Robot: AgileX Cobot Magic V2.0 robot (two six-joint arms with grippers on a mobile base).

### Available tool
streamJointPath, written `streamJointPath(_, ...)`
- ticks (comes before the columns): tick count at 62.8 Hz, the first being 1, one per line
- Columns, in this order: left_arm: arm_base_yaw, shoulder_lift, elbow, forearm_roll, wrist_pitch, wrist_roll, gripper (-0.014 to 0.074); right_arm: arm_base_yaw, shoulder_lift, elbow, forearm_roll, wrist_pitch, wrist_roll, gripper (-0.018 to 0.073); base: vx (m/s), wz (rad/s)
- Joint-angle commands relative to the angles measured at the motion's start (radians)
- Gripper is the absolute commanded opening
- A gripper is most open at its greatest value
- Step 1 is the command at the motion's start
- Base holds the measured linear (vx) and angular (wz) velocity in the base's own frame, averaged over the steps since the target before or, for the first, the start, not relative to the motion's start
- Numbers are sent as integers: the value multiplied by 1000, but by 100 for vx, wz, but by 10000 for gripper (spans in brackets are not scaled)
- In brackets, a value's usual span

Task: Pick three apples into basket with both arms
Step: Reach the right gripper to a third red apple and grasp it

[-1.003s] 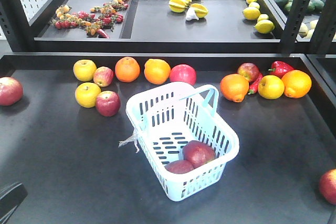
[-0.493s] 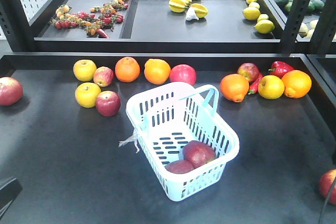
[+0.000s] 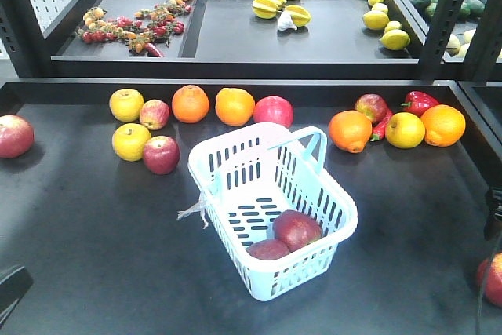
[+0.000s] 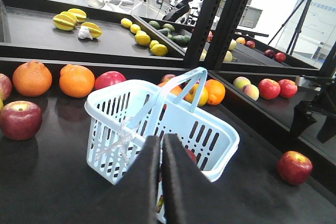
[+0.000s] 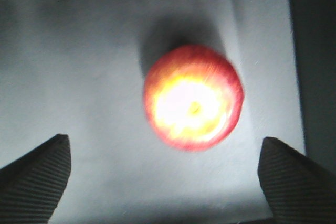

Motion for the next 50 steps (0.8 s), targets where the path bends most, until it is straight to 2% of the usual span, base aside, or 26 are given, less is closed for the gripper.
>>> streamJointPath(1,-3,10,-24,1,28,-4,-8,-8,-2,-42,-27,-9,3,680,0,0)
streamJointPath(12,-3,10,-24,1,27,-4,-8,-8,84,-48,-70,-23,22,669,0,0)
streamJointPath(36,-3,10,-24,1,25,-4,-8,-8,199,-48,-63,-65,28,640,0,0)
streamJointPath(50,-3,10,-24,1,24,-4,-8,-8,210,-48,-70,-84,37,568,0,0)
